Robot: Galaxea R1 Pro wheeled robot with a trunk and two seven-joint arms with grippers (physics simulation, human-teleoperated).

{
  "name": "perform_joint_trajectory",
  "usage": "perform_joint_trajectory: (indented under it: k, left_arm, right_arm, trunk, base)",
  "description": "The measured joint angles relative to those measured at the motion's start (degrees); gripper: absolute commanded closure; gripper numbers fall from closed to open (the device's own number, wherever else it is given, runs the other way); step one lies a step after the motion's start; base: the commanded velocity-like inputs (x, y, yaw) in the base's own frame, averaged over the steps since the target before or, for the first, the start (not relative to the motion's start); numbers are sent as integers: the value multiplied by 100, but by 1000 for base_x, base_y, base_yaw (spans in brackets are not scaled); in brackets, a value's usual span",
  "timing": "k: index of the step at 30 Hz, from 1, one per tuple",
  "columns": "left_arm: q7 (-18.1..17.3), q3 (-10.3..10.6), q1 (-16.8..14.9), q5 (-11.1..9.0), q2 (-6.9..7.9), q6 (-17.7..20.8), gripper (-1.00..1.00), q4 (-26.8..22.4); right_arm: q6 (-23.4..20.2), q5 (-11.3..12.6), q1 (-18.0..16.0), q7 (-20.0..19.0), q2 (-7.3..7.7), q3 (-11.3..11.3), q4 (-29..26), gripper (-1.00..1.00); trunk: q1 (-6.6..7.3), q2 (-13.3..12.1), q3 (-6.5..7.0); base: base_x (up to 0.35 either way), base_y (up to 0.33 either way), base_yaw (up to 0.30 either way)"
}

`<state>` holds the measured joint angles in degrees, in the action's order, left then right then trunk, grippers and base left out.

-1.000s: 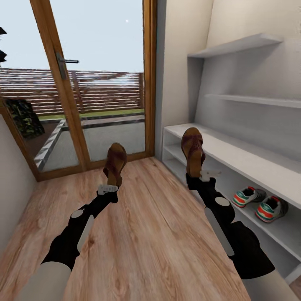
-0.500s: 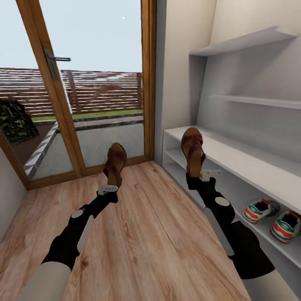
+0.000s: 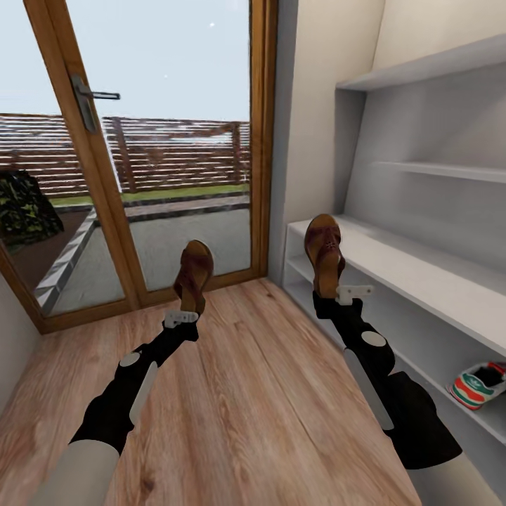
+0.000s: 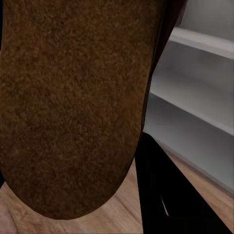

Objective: Pick up the two gym shoes and the two sandals from the corridor floor and place them onto the hallstand (shoe rack) in the corridor, making sure they are on the rack and not on the floor. Arrange them so the two gym shoes are next to each other and the two sandals are next to each other.

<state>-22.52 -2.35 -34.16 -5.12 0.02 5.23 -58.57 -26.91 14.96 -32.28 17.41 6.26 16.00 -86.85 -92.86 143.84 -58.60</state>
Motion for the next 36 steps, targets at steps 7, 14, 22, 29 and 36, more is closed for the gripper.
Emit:
perform_joint_trajectory:
  k: [7, 14, 22, 29, 36]
  left_arm:
    - [0, 1, -1, 0, -1, 1, 100, 2]
    - [0, 1, -1, 0, -1, 0, 100, 2]
    - [0, 1, -2, 0, -1, -2, 100, 2]
    - [0, 1, -2, 0, -1, -1, 100, 2]
    - [0, 1, -2, 0, -1, 0, 100, 2]
  right_arm:
    - [1, 0, 1, 0, 1, -1, -2, 100]
    - [-3, 1, 1, 0, 1, -2, -1, 100]
    - [1, -5, 1, 0, 1, -2, -1, 100]
    - [1, -5, 1, 0, 1, -2, -1, 100]
    - [2, -5, 1, 0, 1, -2, -1, 100]
  trunk:
    - [0, 0, 0]
    - [0, 0, 0]
    - [-1, 0, 0]
    - [-1, 0, 0]
    - [-1, 0, 0]
  base:
    - [293, 237, -91]
    - [282, 249, -262]
    - [215, 292, -276]
    - [172, 313, -276]
    - [163, 317, -276]
